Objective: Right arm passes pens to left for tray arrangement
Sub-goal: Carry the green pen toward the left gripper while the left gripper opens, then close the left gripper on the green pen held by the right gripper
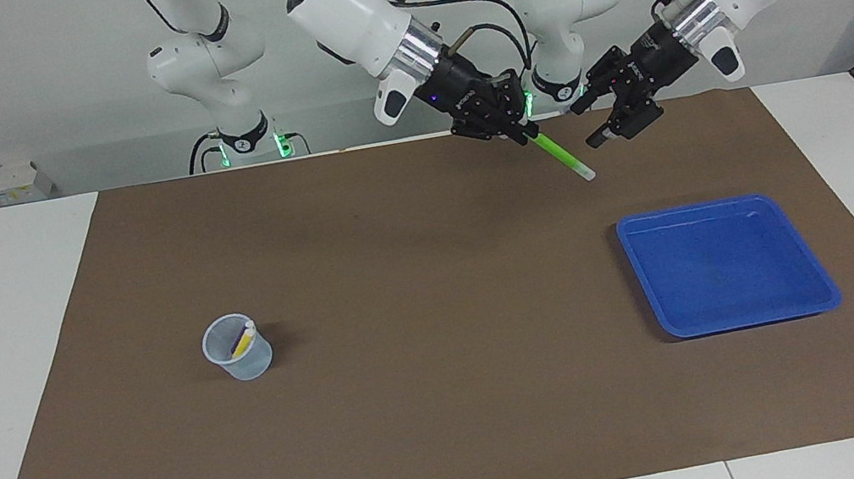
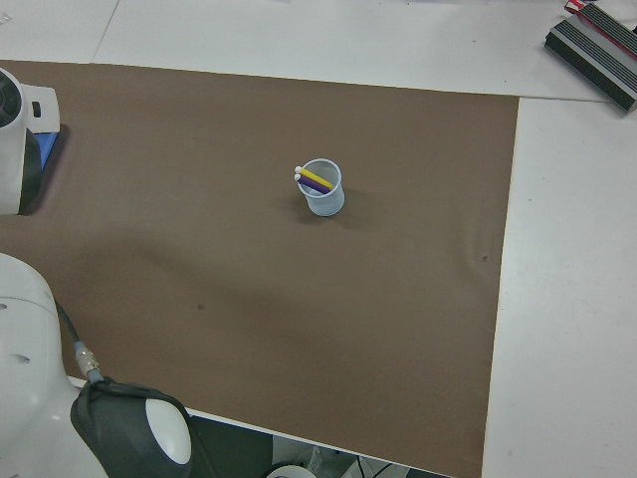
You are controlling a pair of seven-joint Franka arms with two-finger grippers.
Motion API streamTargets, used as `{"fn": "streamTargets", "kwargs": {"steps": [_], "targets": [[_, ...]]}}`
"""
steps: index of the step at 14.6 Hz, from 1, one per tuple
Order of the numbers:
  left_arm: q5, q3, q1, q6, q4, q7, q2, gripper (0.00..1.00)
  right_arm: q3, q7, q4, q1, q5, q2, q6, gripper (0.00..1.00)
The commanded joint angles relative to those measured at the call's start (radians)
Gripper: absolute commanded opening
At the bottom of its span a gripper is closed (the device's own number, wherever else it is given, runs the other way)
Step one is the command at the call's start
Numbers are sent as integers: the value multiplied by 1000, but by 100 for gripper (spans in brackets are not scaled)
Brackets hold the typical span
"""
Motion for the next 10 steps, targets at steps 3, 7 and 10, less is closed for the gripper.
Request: {"fn": "streamTargets", "kwargs": {"steps": [3, 7, 10], "targets": [[-52, 7, -62, 113, -67, -29, -24, 79, 4, 8, 2, -1, 23, 5, 3, 0], [-82, 9, -62, 127, -67, -39, -21, 74, 2, 8, 1, -1, 23, 3, 5, 0], [-82, 7, -95, 202, -84, -56, -18, 68, 2, 8, -1, -1, 23, 3, 3, 0]]}}
